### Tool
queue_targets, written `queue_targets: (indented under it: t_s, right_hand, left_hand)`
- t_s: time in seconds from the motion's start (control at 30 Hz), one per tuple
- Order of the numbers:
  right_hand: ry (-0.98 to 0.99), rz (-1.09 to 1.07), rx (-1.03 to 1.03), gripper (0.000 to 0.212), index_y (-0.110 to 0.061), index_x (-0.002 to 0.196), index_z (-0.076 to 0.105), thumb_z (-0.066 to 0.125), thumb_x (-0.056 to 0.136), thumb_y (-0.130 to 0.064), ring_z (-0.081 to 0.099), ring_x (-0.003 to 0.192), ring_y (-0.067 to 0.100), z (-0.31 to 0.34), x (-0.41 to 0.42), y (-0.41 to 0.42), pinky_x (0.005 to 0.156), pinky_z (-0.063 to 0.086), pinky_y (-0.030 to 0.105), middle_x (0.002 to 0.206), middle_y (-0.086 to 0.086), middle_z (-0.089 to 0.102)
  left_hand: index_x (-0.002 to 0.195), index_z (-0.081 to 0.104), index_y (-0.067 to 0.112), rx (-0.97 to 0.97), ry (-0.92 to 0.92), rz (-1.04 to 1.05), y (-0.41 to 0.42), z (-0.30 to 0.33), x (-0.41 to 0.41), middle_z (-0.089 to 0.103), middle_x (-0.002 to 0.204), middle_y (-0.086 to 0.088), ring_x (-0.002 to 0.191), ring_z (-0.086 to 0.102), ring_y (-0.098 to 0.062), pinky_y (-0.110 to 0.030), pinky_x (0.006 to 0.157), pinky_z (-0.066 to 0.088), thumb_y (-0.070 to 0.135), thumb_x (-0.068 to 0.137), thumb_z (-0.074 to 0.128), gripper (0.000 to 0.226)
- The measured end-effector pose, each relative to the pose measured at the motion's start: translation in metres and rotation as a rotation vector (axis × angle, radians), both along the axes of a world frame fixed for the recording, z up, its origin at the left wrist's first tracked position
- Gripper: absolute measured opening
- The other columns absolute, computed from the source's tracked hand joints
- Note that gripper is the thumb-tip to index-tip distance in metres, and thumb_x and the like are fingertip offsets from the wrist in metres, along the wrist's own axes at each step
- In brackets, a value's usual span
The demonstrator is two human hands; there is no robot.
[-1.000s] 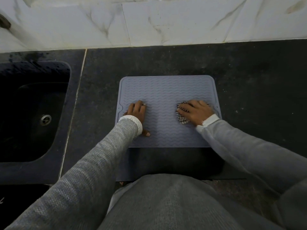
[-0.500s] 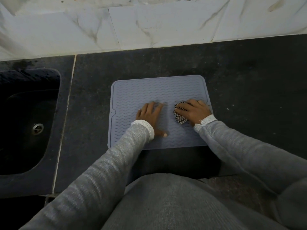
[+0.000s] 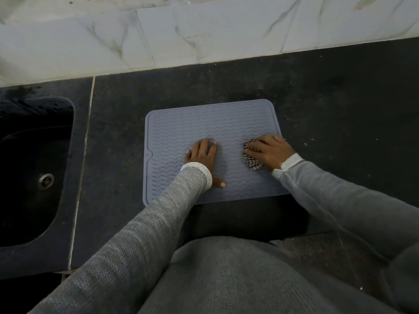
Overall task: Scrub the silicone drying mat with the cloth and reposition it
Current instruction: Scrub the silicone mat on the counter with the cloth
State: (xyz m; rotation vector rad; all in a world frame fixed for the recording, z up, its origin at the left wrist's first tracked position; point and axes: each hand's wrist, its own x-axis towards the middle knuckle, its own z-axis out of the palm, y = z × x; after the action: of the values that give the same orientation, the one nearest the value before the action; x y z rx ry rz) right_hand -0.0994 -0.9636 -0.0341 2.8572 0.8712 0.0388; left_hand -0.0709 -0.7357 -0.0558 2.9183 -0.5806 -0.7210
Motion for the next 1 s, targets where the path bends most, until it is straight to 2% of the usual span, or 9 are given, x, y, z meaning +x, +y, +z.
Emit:
queue_targets:
  t_s: [0.07,0.17,0.23,0.37,0.57,0.67,0.77,0.9,1.0]
  right_hand:
    - [0.046,-0.061,0.021,0.049,-0.02,0.089,0.076,0.091,0.043,-0.019,0.067,0.086,0.029,0.002,0.0,-0.004,0.069,0.051,0.037,0.098,0.0,0.072]
    - [0.084,-0.133,0.144,0.048,-0.018,0.107,0.07,0.082,0.06,-0.013,0.057,0.104,0.036,0.002,0.008,0.015,0.084,0.043,0.047,0.117,0.006,0.065]
    - [0.078,-0.105,0.166,0.044,-0.018,0.111,0.067,0.077,0.068,-0.013,0.053,0.11,0.036,0.001,0.01,0.041,0.089,0.04,0.048,0.123,0.007,0.061]
    - [0.048,-0.009,0.119,0.036,-0.021,0.102,0.071,0.079,0.067,-0.018,0.062,0.1,0.03,-0.007,0.004,0.057,0.078,0.05,0.039,0.115,0.001,0.067]
    - [-0.027,-0.053,0.091,0.043,-0.021,0.086,0.077,0.09,0.044,-0.017,0.068,0.082,0.027,-0.002,-0.004,-0.006,0.066,0.051,0.036,0.096,-0.001,0.073]
    - [0.005,-0.135,0.14,0.043,-0.017,0.084,0.076,0.09,0.043,-0.013,0.066,0.084,0.03,0.0,-0.002,-0.007,0.069,0.05,0.04,0.093,0.001,0.073]
    - [-0.008,-0.137,0.248,0.045,-0.016,0.096,0.074,0.086,0.053,-0.013,0.063,0.095,0.034,-0.002,0.004,0.02,0.078,0.047,0.047,0.105,0.005,0.07]
    - [0.042,-0.039,0.183,0.041,-0.021,0.09,0.075,0.088,0.051,-0.02,0.066,0.089,0.028,-0.009,0.002,0.059,0.073,0.052,0.038,0.101,-0.001,0.071]
    - [0.004,-0.024,0.181,0.047,-0.018,0.094,0.075,0.089,0.049,-0.016,0.067,0.089,0.029,-0.011,-0.003,0.036,0.072,0.053,0.04,0.103,0.003,0.071]
  left_hand:
    - [0.149,0.004,0.022,0.01,-0.008,0.0,-0.002,0.001,0.0,0.003,0.152,-0.005,0.141,0.0,-0.028,-0.053,0.114,0.014,0.06,0.054,0.079,0.126]
    - [0.148,0.005,0.022,0.024,-0.002,0.014,-0.004,0.001,0.0,0.002,0.152,-0.005,0.141,0.001,-0.029,-0.052,0.114,0.014,0.06,0.053,0.08,0.128]
    - [0.148,0.005,0.021,0.04,0.001,0.013,-0.005,0.001,0.001,0.002,0.152,-0.006,0.141,0.001,-0.03,-0.053,0.114,0.014,0.061,0.051,0.08,0.129]
    - [0.148,0.007,0.021,0.044,-0.011,0.014,-0.005,0.0,0.001,0.003,0.152,-0.006,0.141,0.001,-0.029,-0.052,0.114,0.014,0.063,0.05,0.08,0.128]
    - [0.148,0.005,0.022,0.031,0.019,0.013,-0.004,-0.001,0.003,0.001,0.152,-0.006,0.141,-0.001,-0.029,-0.054,0.113,0.01,0.059,0.052,0.081,0.129]
    - [0.148,0.006,0.02,0.059,0.022,0.008,-0.007,0.001,0.003,0.001,0.153,-0.007,0.142,-0.001,-0.031,-0.054,0.114,0.012,0.059,0.052,0.081,0.129]
    - [0.148,0.005,0.019,0.086,0.029,0.012,-0.009,0.004,0.002,0.0,0.153,-0.008,0.142,-0.001,-0.032,-0.054,0.114,0.013,0.06,0.051,0.081,0.13]
    - [0.148,0.005,0.019,0.1,0.029,0.006,-0.01,0.005,0.002,-0.002,0.153,-0.008,0.142,-0.001,-0.033,-0.053,0.114,0.014,0.062,0.051,0.08,0.13]
    - [0.148,0.005,0.02,0.082,0.025,0.009,-0.007,0.005,0.001,-0.002,0.153,-0.007,0.142,-0.002,-0.031,-0.053,0.114,0.013,0.061,0.053,0.08,0.128]
